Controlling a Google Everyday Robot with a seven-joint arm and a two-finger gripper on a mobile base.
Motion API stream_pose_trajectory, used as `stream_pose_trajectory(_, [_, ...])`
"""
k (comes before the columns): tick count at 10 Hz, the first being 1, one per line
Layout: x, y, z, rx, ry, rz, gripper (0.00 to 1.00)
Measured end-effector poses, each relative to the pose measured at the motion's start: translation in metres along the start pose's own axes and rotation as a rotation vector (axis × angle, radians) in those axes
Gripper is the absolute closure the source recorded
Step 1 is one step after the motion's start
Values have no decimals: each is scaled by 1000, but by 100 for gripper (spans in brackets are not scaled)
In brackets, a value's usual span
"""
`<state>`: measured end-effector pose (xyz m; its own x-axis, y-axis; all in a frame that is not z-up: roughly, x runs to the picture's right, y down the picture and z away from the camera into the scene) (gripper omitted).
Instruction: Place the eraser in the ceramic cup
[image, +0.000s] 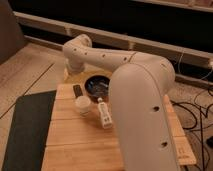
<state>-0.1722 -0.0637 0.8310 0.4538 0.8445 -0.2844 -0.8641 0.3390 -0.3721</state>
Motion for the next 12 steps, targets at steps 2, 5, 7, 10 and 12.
stream_pose_trajectory(2, [-3, 9, 5, 14, 3, -57, 35])
stream_pose_trajectory(5, [-15, 21, 18, -15, -33, -88, 35])
stream_pose_trajectory(7, [-22, 17, 31, -39, -62, -86, 35])
stream_pose_trajectory(10, [-25, 9, 54, -47, -61, -106, 35])
stream_pose_trajectory(12, [-24, 17, 70, -58, -32, -140, 35])
